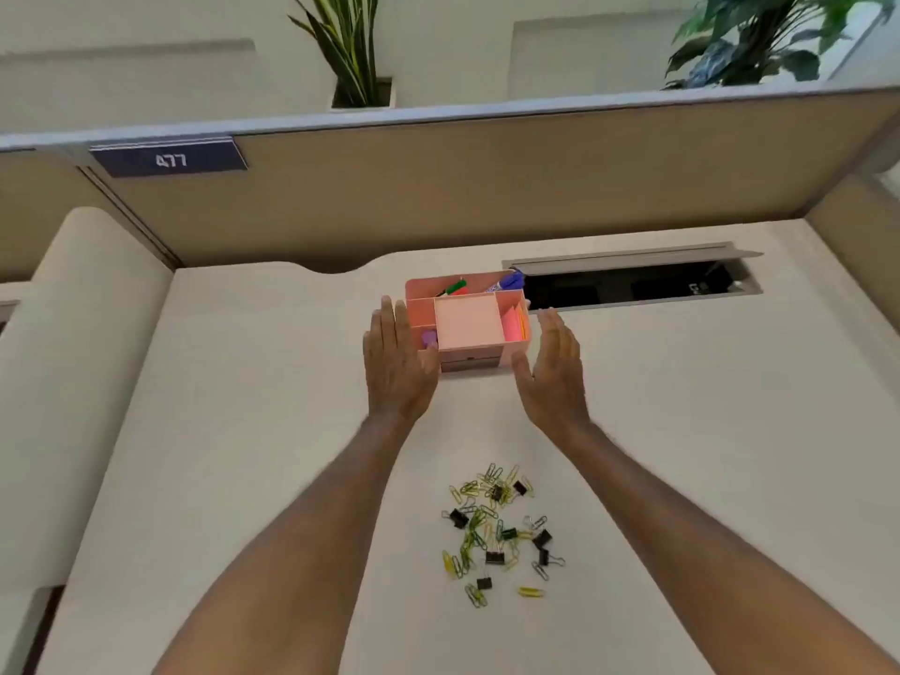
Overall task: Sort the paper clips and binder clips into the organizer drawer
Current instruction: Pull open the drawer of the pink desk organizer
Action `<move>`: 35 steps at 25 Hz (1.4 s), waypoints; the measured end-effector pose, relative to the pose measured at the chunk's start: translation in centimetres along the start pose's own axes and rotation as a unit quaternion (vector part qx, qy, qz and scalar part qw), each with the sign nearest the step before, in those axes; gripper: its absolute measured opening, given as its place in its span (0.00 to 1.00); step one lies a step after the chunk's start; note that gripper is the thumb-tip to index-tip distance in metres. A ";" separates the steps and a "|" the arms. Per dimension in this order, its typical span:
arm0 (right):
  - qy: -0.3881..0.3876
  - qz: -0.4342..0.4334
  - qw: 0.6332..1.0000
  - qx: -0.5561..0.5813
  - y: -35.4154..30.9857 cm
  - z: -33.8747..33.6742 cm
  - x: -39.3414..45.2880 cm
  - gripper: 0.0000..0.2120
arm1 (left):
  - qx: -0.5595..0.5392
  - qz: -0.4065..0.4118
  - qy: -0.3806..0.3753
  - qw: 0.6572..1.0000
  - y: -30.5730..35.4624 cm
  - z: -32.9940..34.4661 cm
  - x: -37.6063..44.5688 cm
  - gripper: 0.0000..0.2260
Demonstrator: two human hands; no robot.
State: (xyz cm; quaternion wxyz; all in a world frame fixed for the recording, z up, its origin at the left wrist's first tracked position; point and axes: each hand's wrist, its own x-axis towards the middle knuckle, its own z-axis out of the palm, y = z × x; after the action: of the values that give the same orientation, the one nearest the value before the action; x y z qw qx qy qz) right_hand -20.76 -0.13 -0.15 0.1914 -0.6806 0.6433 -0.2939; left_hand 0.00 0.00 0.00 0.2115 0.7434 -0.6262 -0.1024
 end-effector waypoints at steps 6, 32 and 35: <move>0.004 0.171 0.972 0.158 0.1 4.0 -1.3 0.26 | -0.209 -0.175 -0.029 0.962 -0.1 3.0 0.2 0.31; -0.078 0.513 0.564 0.642 -3.2 6.1 2.1 0.08 | -0.510 -0.284 -0.024 0.812 -0.6 4.8 0.8 0.24; -0.074 0.508 0.560 0.650 -3.7 6.1 2.2 0.10 | -0.507 -0.286 -0.023 0.813 -0.5 4.7 0.8 0.24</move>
State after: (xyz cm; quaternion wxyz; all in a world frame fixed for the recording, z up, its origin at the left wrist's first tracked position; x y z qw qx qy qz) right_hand -13.97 -2.64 -2.09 0.7464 0.0480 0.5008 -0.4356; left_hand -1.35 -1.63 -4.27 0.5051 0.6736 -0.2492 -0.4786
